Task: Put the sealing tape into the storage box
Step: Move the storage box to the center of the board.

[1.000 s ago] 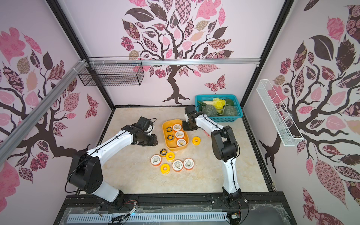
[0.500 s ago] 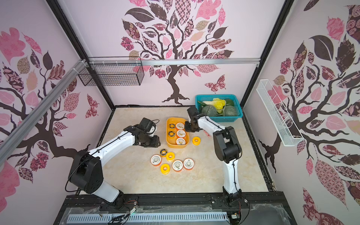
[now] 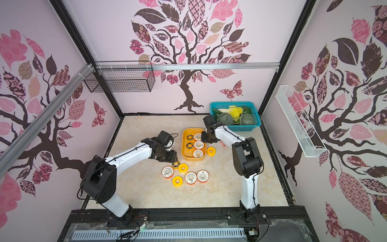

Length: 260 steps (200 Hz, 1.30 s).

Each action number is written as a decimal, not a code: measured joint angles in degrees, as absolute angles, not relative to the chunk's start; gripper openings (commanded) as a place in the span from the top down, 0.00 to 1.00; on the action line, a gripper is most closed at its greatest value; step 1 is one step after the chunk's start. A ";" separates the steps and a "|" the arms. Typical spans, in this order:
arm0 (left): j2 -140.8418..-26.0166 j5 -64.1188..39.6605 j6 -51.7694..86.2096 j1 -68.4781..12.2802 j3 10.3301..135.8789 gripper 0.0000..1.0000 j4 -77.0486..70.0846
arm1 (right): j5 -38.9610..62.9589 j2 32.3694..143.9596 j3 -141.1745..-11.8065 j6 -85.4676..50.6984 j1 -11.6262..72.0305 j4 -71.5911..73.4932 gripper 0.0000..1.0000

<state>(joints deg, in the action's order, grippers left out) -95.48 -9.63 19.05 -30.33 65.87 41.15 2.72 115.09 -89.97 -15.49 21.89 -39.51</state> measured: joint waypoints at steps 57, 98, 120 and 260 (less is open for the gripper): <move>-97.27 -9.61 18.74 -30.72 65.45 0.31 39.44 | 1.50 115.09 -90.06 -14.41 21.89 -40.69 0.80; -99.31 -7.68 17.93 -32.01 65.47 0.29 38.98 | 1.52 115.09 -90.06 -14.11 21.89 -40.75 0.79; -101.32 -6.39 17.80 -32.77 65.67 0.31 39.00 | 1.69 115.09 -90.06 -14.09 21.89 -40.84 0.79; -105.06 -4.34 17.47 -34.39 67.09 0.29 37.76 | 2.15 115.09 -90.06 -13.87 21.89 -41.36 0.76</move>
